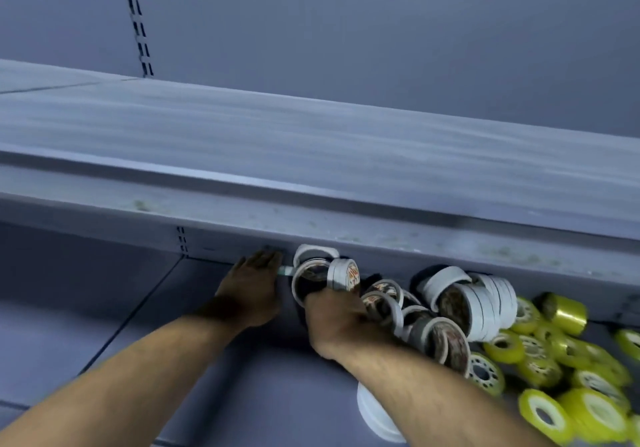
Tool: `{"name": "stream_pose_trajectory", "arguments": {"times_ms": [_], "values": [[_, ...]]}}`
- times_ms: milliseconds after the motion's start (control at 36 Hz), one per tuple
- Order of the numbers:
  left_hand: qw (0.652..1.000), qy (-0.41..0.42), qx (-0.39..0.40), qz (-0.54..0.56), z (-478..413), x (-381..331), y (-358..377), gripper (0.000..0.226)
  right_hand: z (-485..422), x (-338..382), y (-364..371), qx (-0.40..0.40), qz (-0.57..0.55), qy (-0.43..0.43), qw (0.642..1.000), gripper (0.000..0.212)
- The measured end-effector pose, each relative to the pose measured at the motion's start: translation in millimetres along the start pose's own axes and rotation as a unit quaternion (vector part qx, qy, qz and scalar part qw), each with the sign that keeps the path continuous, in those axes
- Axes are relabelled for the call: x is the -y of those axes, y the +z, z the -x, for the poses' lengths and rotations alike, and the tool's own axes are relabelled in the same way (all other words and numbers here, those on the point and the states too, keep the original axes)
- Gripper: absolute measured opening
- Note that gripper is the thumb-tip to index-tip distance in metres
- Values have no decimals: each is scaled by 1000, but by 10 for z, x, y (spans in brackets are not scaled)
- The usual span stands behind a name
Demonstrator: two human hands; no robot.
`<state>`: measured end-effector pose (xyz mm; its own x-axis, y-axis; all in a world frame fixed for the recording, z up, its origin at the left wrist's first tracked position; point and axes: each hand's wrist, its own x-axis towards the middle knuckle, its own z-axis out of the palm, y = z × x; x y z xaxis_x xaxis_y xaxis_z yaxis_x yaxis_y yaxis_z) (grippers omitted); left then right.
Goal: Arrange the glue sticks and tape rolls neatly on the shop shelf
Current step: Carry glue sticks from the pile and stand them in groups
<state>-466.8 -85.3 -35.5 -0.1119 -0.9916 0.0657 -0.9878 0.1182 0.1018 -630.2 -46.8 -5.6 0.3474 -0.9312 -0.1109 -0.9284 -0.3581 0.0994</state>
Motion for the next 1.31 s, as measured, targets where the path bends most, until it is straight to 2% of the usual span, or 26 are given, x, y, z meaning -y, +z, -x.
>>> {"name": "stream_pose_trajectory", "arguments": {"times_ms": [139,306,472,528,667,778,917,1139,1222,1306], "values": [[1000,2,1,27,-152,-6,30,68,-28,-20,20,-1,3,-9,1000,33],[1000,-6,4,1,-206,-81,-8,50,-64,-20,73,-6,14,-27,1000,43],[999,41,-12,2,-277,-27,106,58,-76,-83,54,-5,-6,-47,999,54],[999,47,-17,3,-293,1,141,53,-73,-92,27,2,-9,-56,998,56],[999,40,-9,-15,-322,49,195,44,-84,-80,1,13,-4,-72,997,49],[999,43,-12,8,-312,102,248,33,-106,-82,7,14,2,-70,997,52],[995,101,-26,5,-261,191,236,13,-146,-76,23,25,14,-73,997,49],[993,105,46,-18,-32,192,72,12,-112,37,37,43,50,-92,994,43],[996,77,49,-11,58,218,-12,14,-127,90,38,38,-21,-77,996,38],[998,48,20,39,103,259,-132,10,-198,97,64,0,-174,-35,984,26]]}}
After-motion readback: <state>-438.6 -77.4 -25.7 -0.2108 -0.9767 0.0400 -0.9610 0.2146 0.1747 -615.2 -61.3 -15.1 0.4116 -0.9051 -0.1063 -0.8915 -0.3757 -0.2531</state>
